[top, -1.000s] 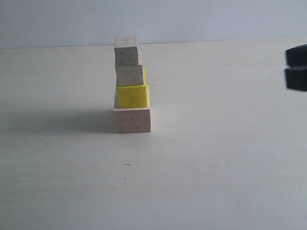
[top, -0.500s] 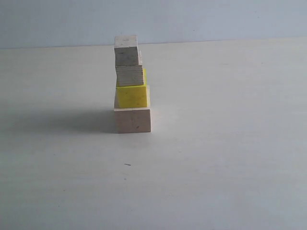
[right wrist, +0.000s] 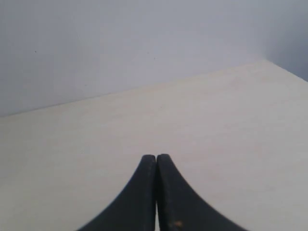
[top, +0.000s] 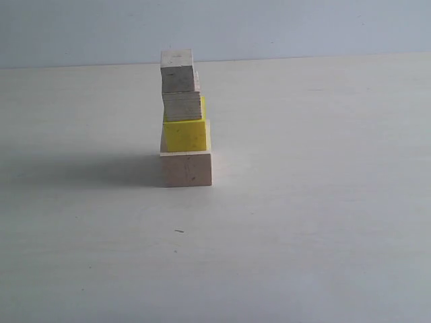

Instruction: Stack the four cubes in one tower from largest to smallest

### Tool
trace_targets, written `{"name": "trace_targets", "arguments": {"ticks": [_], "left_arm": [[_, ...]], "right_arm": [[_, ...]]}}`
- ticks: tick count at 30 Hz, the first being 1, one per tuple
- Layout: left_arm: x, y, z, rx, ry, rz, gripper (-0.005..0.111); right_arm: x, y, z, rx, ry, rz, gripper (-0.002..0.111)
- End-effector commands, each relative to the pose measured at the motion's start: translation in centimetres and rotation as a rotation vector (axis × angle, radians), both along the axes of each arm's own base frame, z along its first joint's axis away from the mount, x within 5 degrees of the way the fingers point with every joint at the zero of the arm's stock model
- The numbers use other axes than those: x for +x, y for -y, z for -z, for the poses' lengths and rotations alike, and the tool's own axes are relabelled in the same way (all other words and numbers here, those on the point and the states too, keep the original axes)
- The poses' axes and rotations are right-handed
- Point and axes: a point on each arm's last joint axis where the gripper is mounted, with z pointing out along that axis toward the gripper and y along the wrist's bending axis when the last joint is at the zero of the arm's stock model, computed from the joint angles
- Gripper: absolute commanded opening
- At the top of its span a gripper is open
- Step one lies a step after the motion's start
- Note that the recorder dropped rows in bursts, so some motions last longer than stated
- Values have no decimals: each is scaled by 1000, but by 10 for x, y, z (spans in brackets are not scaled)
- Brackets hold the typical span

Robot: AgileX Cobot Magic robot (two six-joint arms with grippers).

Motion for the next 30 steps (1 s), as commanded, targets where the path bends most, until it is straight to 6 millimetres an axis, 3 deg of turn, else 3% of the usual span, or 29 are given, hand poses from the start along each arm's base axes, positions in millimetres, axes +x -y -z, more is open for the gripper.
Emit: {"name": "trace_targets", "arguments": {"ticks": [1, 6, 10, 15, 30], "left_arm": [[0, 0, 1, -1, 4, 5, 0], [0, 0, 1, -1, 4, 5, 0], [0, 0, 1, -1, 4, 5, 0], [0, 0, 1, -1, 4, 5, 0], [0, 0, 1, -1, 4, 5, 0]], "right_arm": [[2, -2, 22, 42, -37, -8, 0], [1, -3, 23, 76, -42, -10, 0], [1, -3, 22, -97, -36, -59, 0], [0, -9, 22, -142, -31, -127, 0], [-3, -9, 25, -29, -53, -109, 0]]}}
